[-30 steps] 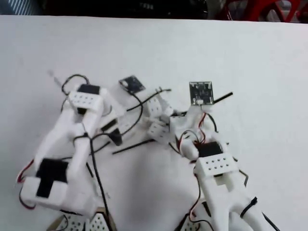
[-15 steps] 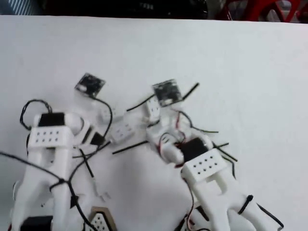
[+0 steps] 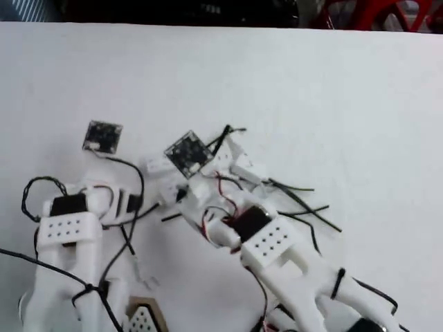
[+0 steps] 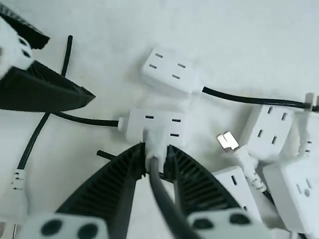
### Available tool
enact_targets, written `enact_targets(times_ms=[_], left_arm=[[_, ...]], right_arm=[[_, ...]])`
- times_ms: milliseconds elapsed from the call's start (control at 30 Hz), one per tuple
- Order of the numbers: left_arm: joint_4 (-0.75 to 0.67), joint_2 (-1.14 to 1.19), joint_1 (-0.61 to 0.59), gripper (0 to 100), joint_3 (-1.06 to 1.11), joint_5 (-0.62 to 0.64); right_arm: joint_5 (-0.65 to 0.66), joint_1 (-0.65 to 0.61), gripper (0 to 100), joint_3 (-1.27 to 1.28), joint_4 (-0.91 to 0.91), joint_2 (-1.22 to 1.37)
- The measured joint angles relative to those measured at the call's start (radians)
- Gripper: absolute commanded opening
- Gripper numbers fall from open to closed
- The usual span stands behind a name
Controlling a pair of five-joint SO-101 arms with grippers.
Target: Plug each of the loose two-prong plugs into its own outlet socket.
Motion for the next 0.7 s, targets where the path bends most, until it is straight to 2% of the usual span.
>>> enact_targets(times_ms=[133,333,700], left_arm=[[-0.060,0.000,-0.037,31,0.031,0.000],[-0.074,0.000,-0.043,31,0.037,0.006],[-0.074,0.000,-0.043,31,0.037,0.006]], right_arm=[[0.000,-0.011,1.6,-0.048,-0.043,0.137],[0.000,-0.009,1.6,-0.135,-0.051,0.267],[0.044,0.037,1.6,-0.169,-0.052,0.316]])
